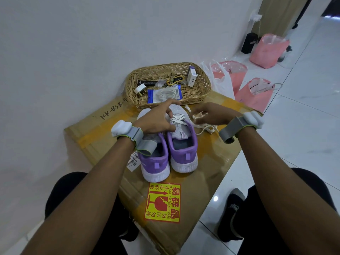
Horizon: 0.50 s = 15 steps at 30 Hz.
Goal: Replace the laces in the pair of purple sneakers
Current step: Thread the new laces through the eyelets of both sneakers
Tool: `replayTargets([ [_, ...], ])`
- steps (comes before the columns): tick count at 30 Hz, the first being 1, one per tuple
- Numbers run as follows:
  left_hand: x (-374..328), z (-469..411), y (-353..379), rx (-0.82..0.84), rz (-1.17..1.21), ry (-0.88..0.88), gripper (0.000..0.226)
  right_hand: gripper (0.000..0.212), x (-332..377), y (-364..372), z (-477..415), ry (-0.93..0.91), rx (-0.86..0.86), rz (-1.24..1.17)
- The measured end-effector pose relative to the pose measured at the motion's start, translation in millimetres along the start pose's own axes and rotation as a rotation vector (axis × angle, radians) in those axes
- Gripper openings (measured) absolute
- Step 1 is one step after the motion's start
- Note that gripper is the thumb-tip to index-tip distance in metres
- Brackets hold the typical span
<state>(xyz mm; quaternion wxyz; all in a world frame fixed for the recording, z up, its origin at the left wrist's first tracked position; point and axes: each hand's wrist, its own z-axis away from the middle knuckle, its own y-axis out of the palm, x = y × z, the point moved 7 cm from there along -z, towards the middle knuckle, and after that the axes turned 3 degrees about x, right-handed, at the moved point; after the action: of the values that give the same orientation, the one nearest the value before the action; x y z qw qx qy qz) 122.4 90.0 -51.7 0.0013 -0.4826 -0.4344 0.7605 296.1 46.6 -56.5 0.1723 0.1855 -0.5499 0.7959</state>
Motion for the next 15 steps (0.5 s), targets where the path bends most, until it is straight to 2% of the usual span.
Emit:
replayTargets([
  [3,0,0,-1,0.003,0.004,0.002,0.08,0.009,7,7,2,0.004,0.096,0.032],
  [5,2,1,-1,0.008,0.014,0.001,0.077,0.02,5,-2,5,0.008,0.054,-0.077],
  [9,3,-1,-1,-0.008,0.069,-0.011,0.057,0.05,9,-32,12,-0.029,-0.184,-0.45],
  [12,-2,-5,2,-0.068,0.082,0.015,0.042,0.041,30,-41,16,-0.143,-0.22,-0.738],
  [15,-12,-8,5,-0.143,0.165,0.047,0.036,0.036,41,-40,14,-0.199,-0.213,-0.873],
])
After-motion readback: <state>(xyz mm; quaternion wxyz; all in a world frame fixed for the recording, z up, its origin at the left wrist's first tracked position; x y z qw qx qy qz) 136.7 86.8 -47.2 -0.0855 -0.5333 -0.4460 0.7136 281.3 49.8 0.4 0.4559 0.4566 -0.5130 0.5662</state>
